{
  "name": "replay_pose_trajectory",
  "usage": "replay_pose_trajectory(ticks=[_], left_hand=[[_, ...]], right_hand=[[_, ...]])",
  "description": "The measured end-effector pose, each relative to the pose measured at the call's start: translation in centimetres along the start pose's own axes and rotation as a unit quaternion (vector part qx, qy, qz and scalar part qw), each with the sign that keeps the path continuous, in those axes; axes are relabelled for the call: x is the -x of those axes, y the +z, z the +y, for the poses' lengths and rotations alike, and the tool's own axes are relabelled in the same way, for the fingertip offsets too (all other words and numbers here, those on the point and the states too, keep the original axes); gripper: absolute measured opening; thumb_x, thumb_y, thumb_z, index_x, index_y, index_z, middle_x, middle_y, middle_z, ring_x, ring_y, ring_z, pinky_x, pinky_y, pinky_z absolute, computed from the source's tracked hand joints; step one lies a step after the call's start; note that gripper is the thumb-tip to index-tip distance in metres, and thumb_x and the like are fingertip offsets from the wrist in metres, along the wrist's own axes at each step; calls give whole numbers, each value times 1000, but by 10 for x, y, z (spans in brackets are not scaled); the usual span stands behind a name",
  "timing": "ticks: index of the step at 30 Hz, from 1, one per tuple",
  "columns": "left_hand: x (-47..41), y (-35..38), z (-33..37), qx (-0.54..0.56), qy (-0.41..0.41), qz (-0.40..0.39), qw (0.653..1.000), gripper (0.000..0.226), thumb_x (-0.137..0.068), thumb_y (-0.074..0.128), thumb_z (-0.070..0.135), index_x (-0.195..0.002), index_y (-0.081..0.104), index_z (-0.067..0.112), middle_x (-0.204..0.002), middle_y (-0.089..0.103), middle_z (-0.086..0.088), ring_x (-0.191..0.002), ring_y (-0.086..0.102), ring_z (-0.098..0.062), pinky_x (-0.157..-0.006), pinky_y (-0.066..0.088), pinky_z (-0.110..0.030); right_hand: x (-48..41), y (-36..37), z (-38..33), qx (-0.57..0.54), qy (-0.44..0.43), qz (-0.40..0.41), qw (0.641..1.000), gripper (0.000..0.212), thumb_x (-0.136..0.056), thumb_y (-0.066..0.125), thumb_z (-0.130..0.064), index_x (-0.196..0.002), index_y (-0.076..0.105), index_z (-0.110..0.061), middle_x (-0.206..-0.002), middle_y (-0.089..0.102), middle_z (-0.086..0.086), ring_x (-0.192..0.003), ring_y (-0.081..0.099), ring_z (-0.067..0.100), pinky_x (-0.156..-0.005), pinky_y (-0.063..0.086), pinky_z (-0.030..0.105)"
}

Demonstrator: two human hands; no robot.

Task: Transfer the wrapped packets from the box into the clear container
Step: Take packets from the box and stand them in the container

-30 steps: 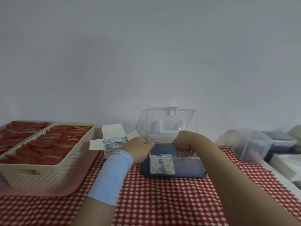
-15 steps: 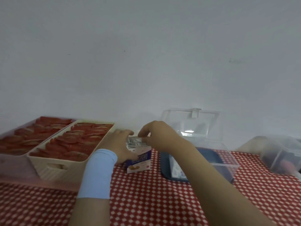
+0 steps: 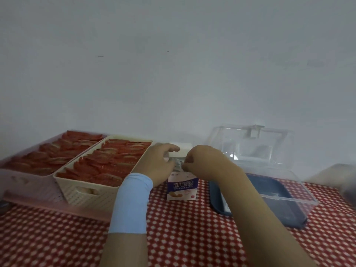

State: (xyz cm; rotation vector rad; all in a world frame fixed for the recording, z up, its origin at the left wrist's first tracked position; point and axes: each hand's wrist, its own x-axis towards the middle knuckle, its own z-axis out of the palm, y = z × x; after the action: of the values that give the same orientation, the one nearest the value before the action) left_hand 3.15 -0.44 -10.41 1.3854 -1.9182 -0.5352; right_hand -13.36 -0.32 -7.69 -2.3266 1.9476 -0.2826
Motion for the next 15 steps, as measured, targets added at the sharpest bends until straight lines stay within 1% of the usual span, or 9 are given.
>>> replay_pose_trajectory(ticks=[2,4,8,10,12,14,15], left_hand=[[0,2,2,-15,11,18,1000,32,-94,56,12,-114,67,34,-117,61,14,-105,57,-2,-99,47,-27],[-1,6,2,-31,8,25,999,31,-92,56,13,-107,69,37,-115,63,15,-99,60,0,-94,52,-27],[0,9,2,-61,-4,23,998,31,-90,58,18,-108,70,39,-117,61,15,-103,60,-5,-96,51,-31],[0,10,4,-68,-5,21,997,30,-89,58,21,-111,70,38,-117,62,14,-103,60,-5,-97,51,-32],[0,11,6,-75,-7,21,997,28,-88,60,28,-113,70,38,-117,62,14,-103,60,-5,-96,51,-32],[0,13,8,-79,-5,26,997,25,-89,61,38,-112,70,38,-113,62,15,-101,60,-4,-92,50,-28],[0,14,9,-75,-3,30,997,23,-90,61,40,-110,72,36,-109,63,16,-97,60,-2,-88,49,-21]], right_hand=[[-2,0,3,-6,5,-8,1000,18,-91,67,-37,-102,78,-28,-99,73,-4,-91,68,17,-87,58,38],[-3,1,4,2,8,0,1000,15,-91,68,-33,-101,79,-30,-99,73,-5,-91,67,16,-87,58,37],[-2,7,4,27,-4,30,999,18,-94,61,-29,-99,78,-26,-93,70,-5,-84,66,16,-81,58,36],[-1,6,6,11,-20,47,999,20,-96,58,-27,-98,78,-25,-95,68,-5,-84,64,15,-80,58,36],[1,3,9,-24,-26,72,997,19,-98,56,-25,-99,74,-23,-99,67,-5,-86,64,15,-81,57,36],[2,1,13,-58,-26,99,993,19,-100,53,-24,-106,70,-24,-102,67,-5,-90,63,15,-84,56,36],[3,0,15,-82,-28,112,990,19,-101,51,-25,-108,69,-24,-103,67,-5,-91,63,14,-84,56,35]])
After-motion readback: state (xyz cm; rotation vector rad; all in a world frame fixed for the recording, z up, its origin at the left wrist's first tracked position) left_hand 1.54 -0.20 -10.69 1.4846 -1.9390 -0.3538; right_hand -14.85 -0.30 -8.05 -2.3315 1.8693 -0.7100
